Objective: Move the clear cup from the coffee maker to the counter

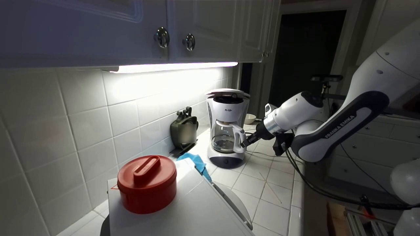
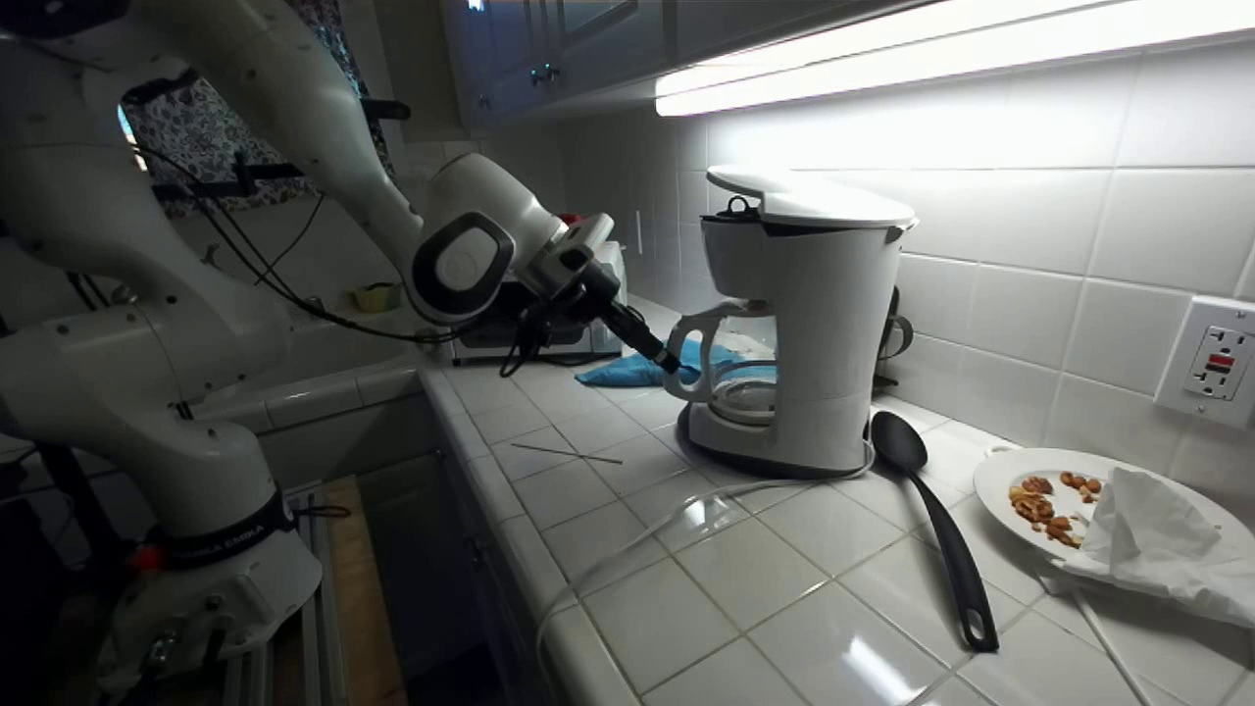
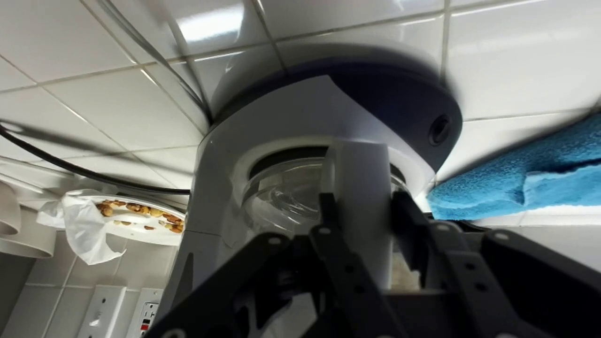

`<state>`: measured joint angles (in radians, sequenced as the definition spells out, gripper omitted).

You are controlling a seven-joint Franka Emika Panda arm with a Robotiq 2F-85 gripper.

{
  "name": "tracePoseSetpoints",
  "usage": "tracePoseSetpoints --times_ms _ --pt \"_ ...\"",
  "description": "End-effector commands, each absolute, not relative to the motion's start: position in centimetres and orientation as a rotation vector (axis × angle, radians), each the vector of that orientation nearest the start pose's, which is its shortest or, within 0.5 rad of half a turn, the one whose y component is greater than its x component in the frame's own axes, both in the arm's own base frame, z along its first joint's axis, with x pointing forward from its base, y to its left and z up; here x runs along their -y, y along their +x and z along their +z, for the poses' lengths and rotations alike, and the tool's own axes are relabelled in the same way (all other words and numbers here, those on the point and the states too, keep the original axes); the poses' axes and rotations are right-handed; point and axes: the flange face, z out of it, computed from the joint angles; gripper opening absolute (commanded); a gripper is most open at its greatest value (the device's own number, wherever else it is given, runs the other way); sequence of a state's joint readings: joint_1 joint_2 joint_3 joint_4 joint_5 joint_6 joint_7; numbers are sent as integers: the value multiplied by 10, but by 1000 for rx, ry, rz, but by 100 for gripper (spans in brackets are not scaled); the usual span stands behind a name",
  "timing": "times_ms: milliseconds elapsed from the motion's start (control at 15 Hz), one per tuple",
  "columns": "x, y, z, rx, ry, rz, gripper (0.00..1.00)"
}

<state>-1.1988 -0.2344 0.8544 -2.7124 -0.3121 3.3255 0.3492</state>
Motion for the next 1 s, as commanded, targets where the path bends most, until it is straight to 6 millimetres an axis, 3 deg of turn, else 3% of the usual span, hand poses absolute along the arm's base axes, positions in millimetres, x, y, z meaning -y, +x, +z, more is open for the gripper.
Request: tracePoseSetpoints --times_ms 0,333,933 --pt "123 452 361 -549 -2987 -1204 9" --pt "114 467 366 -541 -2933 -1210 9" --pt "69 482 366 -390 -2932 -1163 9"
